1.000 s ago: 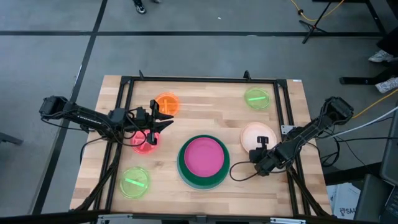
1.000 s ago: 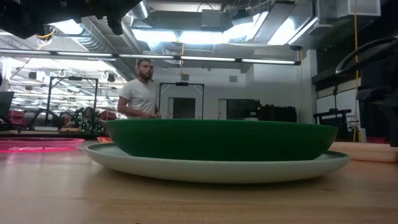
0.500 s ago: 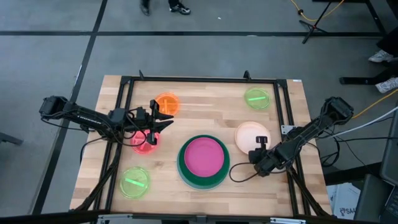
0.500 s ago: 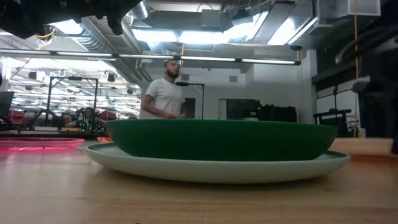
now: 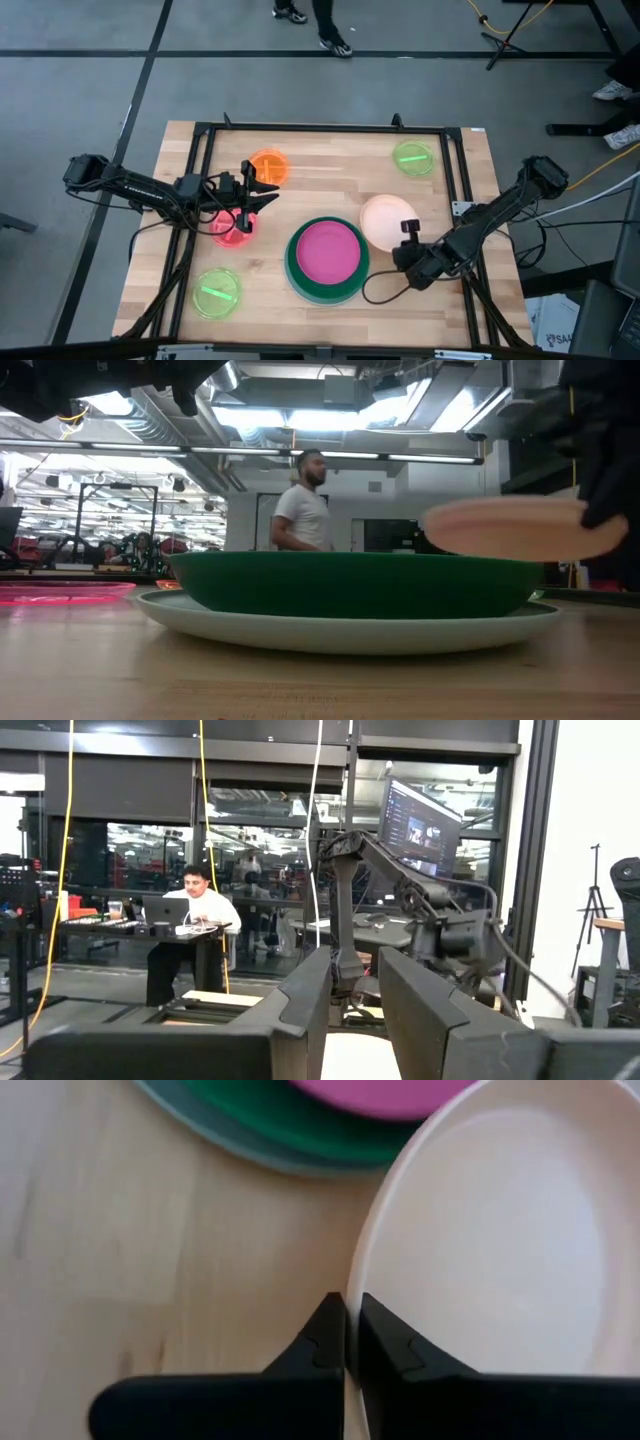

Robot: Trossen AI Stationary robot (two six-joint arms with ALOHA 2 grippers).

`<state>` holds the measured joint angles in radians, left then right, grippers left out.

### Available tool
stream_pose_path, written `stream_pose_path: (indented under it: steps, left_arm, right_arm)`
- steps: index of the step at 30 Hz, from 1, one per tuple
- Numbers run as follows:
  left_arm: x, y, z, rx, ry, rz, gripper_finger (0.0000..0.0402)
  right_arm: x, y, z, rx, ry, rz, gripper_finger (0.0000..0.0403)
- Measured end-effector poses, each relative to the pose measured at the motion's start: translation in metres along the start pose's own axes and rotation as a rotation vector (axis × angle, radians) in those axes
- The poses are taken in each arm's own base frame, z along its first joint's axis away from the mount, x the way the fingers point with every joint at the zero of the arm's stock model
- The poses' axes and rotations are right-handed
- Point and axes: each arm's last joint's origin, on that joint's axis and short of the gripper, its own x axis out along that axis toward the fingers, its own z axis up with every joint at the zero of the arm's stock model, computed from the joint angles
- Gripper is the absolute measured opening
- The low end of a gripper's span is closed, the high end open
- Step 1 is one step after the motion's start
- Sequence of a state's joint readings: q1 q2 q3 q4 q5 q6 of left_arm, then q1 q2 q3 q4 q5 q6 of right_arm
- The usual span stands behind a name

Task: Stack plastic plates
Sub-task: Stack the light orange plate on top of the pink plate

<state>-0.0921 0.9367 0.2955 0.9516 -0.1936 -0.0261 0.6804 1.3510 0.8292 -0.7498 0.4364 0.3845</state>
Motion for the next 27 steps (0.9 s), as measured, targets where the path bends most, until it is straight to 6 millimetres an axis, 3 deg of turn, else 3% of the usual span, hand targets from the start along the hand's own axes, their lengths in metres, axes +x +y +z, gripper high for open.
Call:
stream_pose_path:
  steps: [11,20,27]
  left_arm:
    - [0.0,0.0,0.0,0.0,0.0,0.0,0.0082]
    - [0.0,0.0,0.0,0.0,0.0,0.0,0.0082]
    - [0.0,0.0,0.0,0.002,0.0,0.0,0.0082]
  right_arm:
    - [0.0,0.002,0.027,-0.194,-0.203,0.03,0.0005]
    - [0.02,-0.008,0.052,-0.245,-0.324,0.095,0.0005]
    - [0.035,-0.004,0.066,-0.298,-0.418,0.146,0.0005]
